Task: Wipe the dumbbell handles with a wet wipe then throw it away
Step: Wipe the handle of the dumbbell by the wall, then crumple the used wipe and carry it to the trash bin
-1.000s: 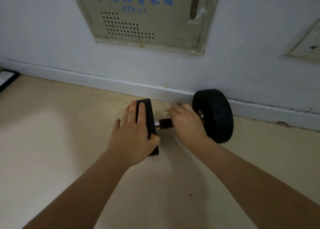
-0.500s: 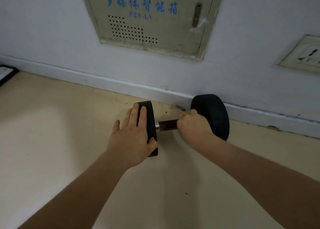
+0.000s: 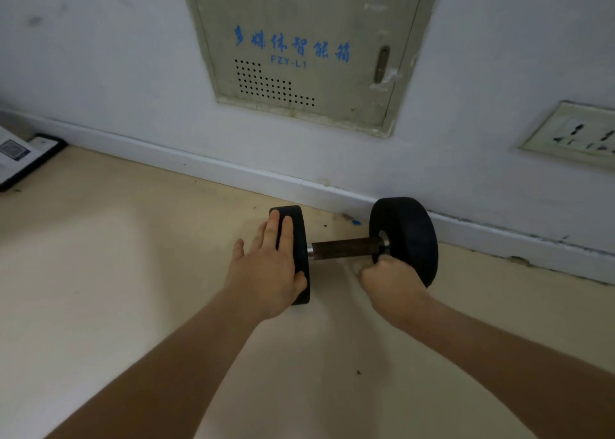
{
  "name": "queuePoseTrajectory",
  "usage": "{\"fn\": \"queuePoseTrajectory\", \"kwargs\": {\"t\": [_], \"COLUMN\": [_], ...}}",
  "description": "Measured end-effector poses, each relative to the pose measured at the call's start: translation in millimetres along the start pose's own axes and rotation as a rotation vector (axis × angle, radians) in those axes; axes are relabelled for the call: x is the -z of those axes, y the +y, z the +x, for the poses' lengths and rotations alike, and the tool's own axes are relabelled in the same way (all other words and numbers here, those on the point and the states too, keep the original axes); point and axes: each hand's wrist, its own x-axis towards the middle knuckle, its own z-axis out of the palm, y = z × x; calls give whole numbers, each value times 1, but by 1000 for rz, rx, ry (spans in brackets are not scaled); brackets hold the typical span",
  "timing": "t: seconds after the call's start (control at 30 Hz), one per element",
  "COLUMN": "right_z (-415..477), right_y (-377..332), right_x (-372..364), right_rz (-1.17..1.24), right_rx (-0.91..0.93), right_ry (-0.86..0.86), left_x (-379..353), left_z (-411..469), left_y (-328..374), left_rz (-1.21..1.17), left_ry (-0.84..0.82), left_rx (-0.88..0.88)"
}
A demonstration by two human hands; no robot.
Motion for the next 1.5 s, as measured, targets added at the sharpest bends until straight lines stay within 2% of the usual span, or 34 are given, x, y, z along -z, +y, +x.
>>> {"fn": "queuePoseTrajectory", "kwargs": {"t": [0.03,0.1,0.17,0.2,0.23,0.3,0.33,0.4,0.5,0.57,0.7,0.8,0.9,1.03,1.1,1.17,1.23,1.37,1.5], "right_z": [-8,-24,-40,-48,-54,-68,-75,-91,-129,-159,-222,-267,-312,-375,-404,-438,-474,-543,-612], "right_y": [-5,-19,-31,-39,-46,-62,-71,-88,-109,-119,-129,-122,-109,-101,-98,-97,-103,-115,-110], "right_x": [2,13,29,38,47,66,77,102,154,200,316,411,498,578,605,625,634,631,626], "right_rz": [234,885,1646,1935,2128,2284,2303,2280,2164,2140,2304,2400,2282,1466,1406,1547,1653,1653,1783], "right_rx": [-27,-160,-263,-277,-274,-251,-259,-320,-444,-512,-604,-644,-523,-218,-142,-98,-85,-250,-384], "right_ry": [29,96,49,4,-27,-51,-47,-45,-76,-84,-29,29,93,276,247,123,98,259,145], "left_x": [2,8,18,23,28,43,51,68,116,162,274,366,455,547,574,590,597,593,595], "left_z": [3,7,1,-9,-22,-61,-80,-113,-158,-190,-255,-301,-339,-386,-409,-434,-459,-509,-556], "left_y": [-2,-5,-3,0,4,15,18,18,18,22,35,49,66,96,107,116,123,139,162], "left_rz": [-9,-111,-357,-543,-780,-1348,-1547,-1686,-1790,-1856,-1938,-1933,-1979,-1898,-1862,-1817,-1800,-1984,-1887], "left_ry": [-23,-75,-17,61,131,45,-29,-38,100,117,74,158,187,226,249,265,224,-74,-201], "left_rx": [-2,17,71,99,125,175,179,156,207,266,408,520,538,353,303,278,252,175,211]}}
